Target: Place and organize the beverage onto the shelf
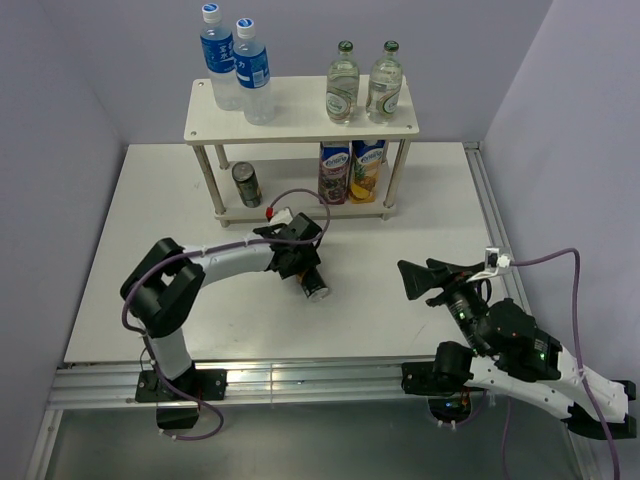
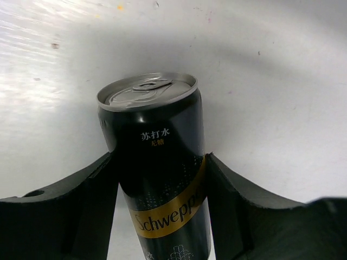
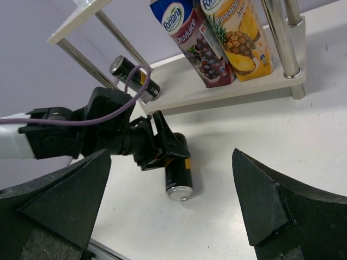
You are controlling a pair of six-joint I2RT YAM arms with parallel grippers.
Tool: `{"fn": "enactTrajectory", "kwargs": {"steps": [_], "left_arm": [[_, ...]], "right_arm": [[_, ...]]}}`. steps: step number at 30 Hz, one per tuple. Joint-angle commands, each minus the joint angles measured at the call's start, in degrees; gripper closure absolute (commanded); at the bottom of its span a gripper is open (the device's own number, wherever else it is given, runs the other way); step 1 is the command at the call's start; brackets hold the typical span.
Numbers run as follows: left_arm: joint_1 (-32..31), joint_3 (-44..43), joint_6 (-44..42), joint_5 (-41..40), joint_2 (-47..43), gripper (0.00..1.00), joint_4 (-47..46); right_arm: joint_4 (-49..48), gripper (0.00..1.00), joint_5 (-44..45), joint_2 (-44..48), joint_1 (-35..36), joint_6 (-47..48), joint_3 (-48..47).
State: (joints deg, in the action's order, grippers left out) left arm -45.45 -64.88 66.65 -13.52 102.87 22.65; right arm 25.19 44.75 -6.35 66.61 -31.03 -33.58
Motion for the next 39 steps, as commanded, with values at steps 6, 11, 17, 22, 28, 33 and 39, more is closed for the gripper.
{"fn": "enactTrajectory", "kwargs": {"steps": [6,11,17,22,28,33,39], "left_arm": [[-4.6,-0.8,-9.5,-17.8,-12.4,1.00,0.6],[-5.0,0.3,-17.6,-28.9,-17.5,1.00,-5.0],[-4.9,5.0,-31.3,-40.2,-21.4,1.00,-20.5],[-4.6,6.6,-46.3,-45.9,-19.6,1.00,-39.3],[-0.6,6.4,-52.6,-45.8,-16.0,1.00,-52.2],[4.2,7.4,-56.6,-43.6,-12.5,1.00,-62.8],[8.1,7.4,-56.4,-39.7,-8.2,1.00,-68.9]], "right_arm": [[-2.5,0.01,1.6,-2.4,0.1,1.3,-2.0],[-3.5,0.01,2.2,-3.5,0.1,2.0,-2.7],[-5.7,0.01,1.9,-5.6,0.1,2.3,-2.3],[-7.8,0.01,1.7,-8.1,0.1,2.7,-1.8],[-9.4,0.01,2.2,-9.6,0.1,3.2,-1.3],[-11.2,0.01,2.8,-9.8,0.1,4.0,-0.1],[-13.1,0.01,3.8,-10.8,0.1,5.1,1.2]]}}
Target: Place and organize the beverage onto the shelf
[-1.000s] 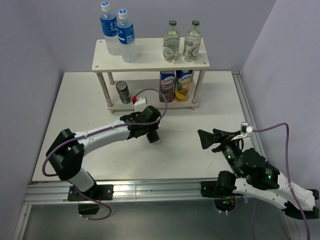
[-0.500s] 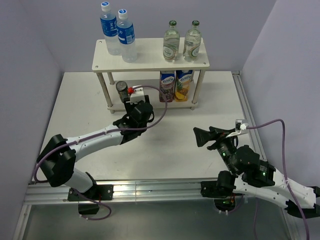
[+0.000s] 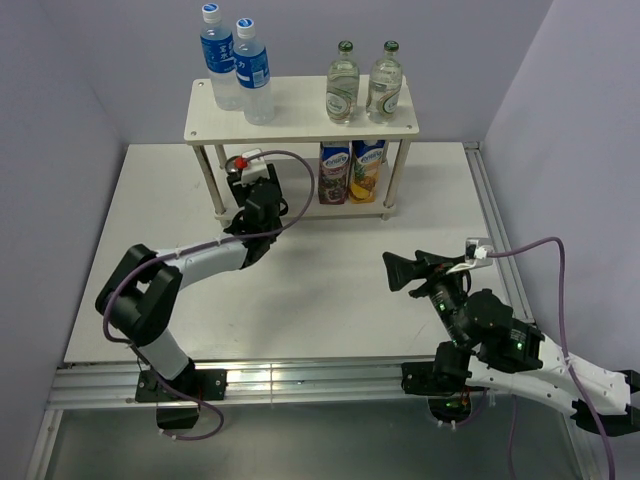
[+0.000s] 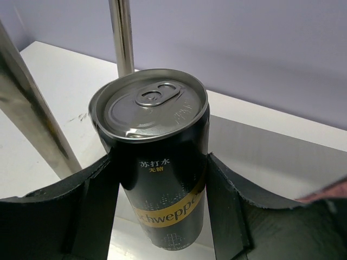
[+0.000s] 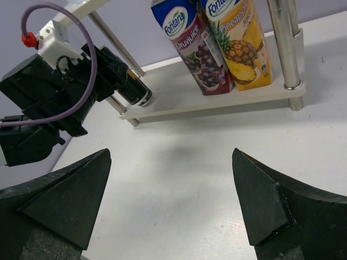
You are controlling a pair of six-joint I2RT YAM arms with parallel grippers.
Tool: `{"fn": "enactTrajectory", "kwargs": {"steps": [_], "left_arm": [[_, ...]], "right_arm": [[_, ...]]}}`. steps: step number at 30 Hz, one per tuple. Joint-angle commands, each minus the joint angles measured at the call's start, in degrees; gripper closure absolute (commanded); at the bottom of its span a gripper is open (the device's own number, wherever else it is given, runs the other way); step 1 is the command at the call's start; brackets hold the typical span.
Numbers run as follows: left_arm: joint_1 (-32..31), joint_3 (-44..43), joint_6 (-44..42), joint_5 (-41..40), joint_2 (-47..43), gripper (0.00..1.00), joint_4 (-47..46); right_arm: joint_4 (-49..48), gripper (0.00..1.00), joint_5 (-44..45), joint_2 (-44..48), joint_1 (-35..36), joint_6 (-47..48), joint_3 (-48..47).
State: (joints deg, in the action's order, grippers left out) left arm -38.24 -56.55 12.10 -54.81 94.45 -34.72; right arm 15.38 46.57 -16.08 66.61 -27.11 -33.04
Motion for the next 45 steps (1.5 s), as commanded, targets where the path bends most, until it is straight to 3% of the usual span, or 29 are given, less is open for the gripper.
{"fn": "enactTrajectory", "kwargs": {"steps": [1,26,39,43,44,45], "left_arm": [[1.0,-1.1,-1.9,2.2,1.3,1.00,-12.1],[0.8,0.7,-3.7,-0.1,11.9,1.00,-22.9],[-1.5,-2.5,-2.7,-2.1,16.0,0.99,-16.2],[-2.0,-2.5,-2.1,-1.6,16.6,0.81,-15.1],[-2.2,-2.2,-2.1,-1.5,16.6,0.65,-15.1],[-2.3,-2.1,-2.3,-1.1,16.7,0.57,-15.5]], "right_arm": [[-3.8,0.01,2.4,-1.3,0.1,1.3,0.8],[-10.3,0.01,2.6,-1.8,0.2,3.7,5.3],[-8.4,0.01,2.7,1.7,0.1,2.1,6.8],[-7.0,0.01,2.7,3.4,0.1,1.5,7.0],[-6.7,0.01,2.6,3.6,0.1,1.3,7.0],[-6.1,0.01,2.6,3.9,0.1,1.3,7.0]]}}
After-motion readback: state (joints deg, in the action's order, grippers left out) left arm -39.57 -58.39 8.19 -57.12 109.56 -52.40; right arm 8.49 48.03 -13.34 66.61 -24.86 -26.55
